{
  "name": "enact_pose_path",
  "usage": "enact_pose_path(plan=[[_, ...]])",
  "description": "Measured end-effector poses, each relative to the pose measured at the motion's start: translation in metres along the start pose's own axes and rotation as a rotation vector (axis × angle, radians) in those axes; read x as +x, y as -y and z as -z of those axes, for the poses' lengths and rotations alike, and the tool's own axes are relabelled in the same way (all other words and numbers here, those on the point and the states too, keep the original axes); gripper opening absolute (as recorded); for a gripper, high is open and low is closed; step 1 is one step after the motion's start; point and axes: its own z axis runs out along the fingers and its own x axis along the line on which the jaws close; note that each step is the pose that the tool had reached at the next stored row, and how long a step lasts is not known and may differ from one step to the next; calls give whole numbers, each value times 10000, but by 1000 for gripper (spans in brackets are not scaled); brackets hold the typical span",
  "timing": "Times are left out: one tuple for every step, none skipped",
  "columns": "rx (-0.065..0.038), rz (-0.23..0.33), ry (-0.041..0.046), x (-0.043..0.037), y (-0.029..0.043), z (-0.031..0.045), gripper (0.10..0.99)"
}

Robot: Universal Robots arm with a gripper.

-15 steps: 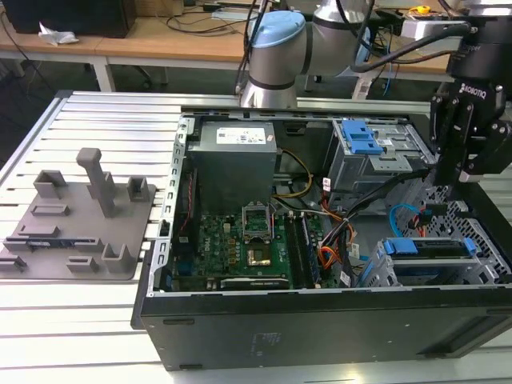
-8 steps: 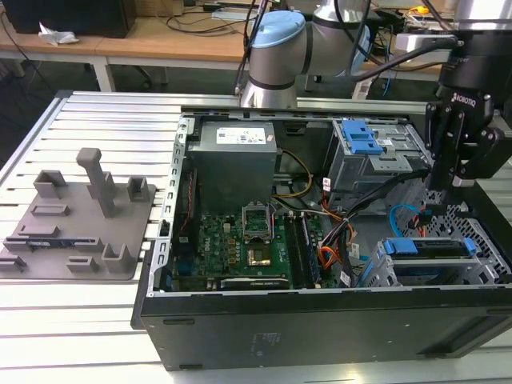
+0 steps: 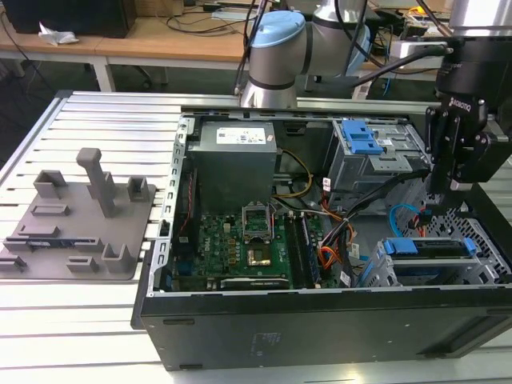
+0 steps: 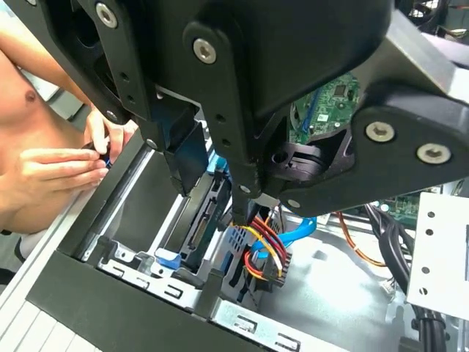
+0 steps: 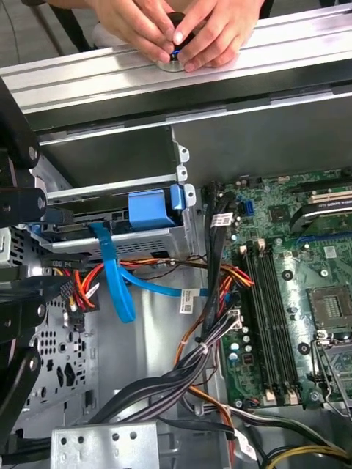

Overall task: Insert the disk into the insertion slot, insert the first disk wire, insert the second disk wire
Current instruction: 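Insert the first disk wire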

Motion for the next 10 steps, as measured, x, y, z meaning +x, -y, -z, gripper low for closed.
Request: enact_pose_path(plan=[[13, -4, -7, -1, -16, -7, 408], [27, -8, -20, -4, -22, -18, 408], [37, -6, -48, -6, -22, -24, 408], [44, -6, -89, -10, -22, -34, 408], [48, -5, -119, -14, -20, -44, 408], [52, -4, -149, -19, -18, -57, 408], [56, -1, -167, -24, -15, -69, 408], [58, 0, -189, -31, -11, -87, 408], [61, 2, -210, -35, -9, -100, 408], [68, 6, -250, -43, -6, -117, 408]])
